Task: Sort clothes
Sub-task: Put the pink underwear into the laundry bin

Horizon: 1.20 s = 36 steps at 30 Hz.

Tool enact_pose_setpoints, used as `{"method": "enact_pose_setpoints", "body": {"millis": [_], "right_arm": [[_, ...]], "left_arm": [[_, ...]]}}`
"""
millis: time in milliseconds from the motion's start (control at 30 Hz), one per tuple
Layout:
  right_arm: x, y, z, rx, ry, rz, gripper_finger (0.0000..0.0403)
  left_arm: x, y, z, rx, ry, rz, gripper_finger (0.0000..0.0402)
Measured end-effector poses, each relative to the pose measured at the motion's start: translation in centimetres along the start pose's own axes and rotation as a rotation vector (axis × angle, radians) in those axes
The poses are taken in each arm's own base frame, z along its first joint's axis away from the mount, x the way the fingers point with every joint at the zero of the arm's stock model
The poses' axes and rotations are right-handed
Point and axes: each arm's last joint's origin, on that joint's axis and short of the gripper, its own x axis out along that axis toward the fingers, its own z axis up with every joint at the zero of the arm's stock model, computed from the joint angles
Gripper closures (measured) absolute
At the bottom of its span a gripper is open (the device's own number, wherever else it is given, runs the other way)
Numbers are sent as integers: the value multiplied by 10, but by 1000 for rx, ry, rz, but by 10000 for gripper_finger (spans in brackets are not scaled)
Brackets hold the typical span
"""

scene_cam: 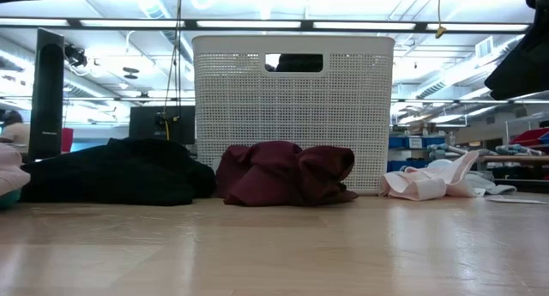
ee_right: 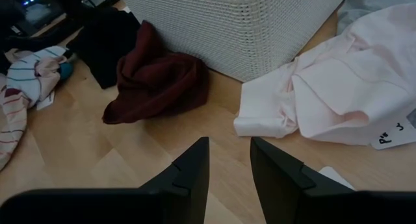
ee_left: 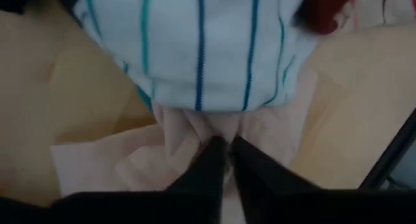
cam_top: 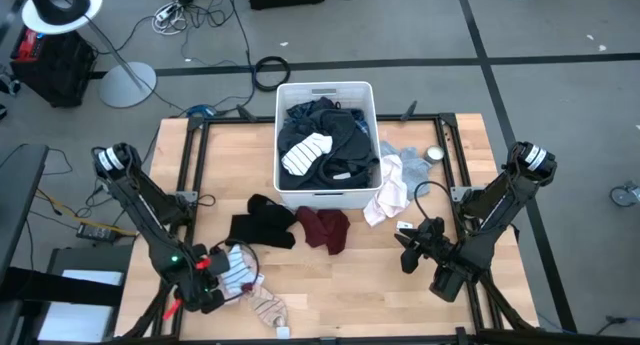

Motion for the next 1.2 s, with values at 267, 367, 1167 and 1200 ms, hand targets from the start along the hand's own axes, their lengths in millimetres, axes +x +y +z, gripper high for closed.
{"method": "enact_pose_setpoints", "body": {"millis": [267, 367, 1167, 1200], "right_arm": [[0, 0, 0, -22, -3, -4, 291], [0, -1, 1, -26, -8, -5, 291], [7, -1, 5, -51, -24, -38, 291], [7, -2, 5, -53, -24, -40, 291]], "left_arm": [[-9, -1, 0, 1, 43, -32, 400], [-27, -2, 1, -5, 48, 6, 400], [-202, -3, 85, 79, -390, 119, 401], [-201, -2, 89, 86, -350, 117, 401]]}}
